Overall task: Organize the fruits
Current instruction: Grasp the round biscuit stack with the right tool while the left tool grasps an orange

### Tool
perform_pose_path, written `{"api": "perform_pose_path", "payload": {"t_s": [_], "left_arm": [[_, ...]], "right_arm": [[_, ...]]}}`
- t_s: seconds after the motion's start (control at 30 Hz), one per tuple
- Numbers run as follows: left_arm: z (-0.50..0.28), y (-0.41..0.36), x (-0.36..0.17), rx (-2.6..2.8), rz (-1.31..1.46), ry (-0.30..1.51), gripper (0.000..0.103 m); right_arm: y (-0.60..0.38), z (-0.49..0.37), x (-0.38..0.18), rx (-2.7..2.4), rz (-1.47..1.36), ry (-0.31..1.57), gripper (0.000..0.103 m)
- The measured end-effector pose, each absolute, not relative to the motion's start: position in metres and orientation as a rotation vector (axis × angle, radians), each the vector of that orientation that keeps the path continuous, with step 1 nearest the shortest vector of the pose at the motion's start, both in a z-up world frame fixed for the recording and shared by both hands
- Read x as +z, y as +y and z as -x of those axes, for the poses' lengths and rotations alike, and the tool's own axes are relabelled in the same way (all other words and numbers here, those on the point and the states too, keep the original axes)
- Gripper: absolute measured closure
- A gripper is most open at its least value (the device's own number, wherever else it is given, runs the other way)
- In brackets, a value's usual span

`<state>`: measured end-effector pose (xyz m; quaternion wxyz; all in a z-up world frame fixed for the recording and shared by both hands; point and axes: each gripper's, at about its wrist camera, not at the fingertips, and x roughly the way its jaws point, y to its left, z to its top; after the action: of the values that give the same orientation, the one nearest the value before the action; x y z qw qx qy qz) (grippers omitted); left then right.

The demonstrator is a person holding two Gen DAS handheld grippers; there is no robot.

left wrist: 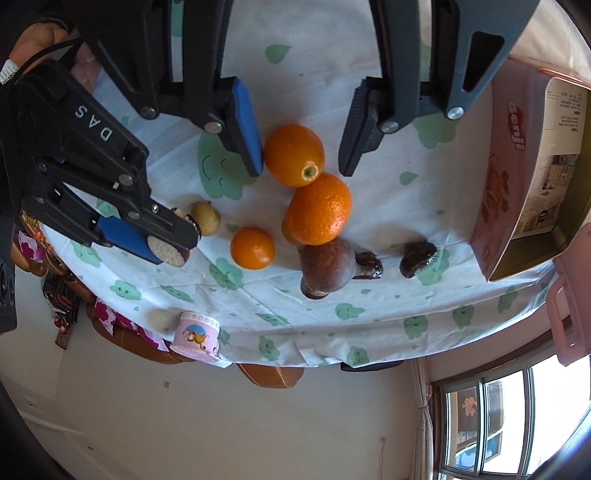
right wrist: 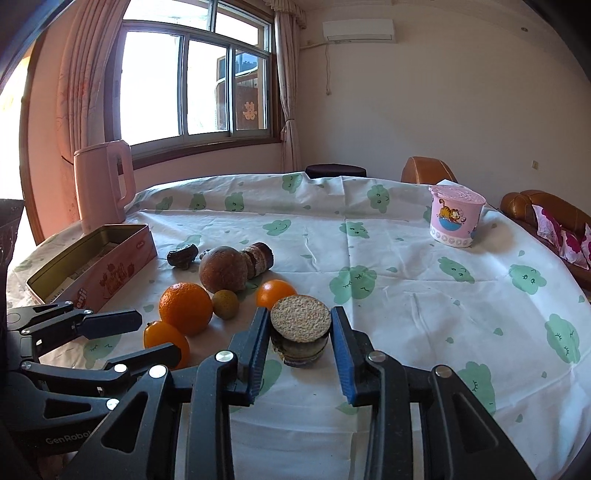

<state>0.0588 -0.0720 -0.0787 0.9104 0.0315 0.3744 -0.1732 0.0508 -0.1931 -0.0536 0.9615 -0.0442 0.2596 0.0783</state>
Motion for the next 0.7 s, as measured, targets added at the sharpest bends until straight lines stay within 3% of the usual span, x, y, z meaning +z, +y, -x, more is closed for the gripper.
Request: {"api": "perform_pose_path", "payload": {"t_s": [0.03, 0.7], "left_arm": [[-0.058, -0.073, -0.079, -0.365, -0.069, 0.768, 0.069], [-0.040, -0.052, -0.067, -0.281, -0.011, 0.598, 0.070]], "right_arm": [[-0.191, -0.051, -0.054, 0.162, 0.102, 0.526, 0.068], [-0.184, -0.037, -0.053, 0.242, 0.156, 0.447, 0.068]]}}
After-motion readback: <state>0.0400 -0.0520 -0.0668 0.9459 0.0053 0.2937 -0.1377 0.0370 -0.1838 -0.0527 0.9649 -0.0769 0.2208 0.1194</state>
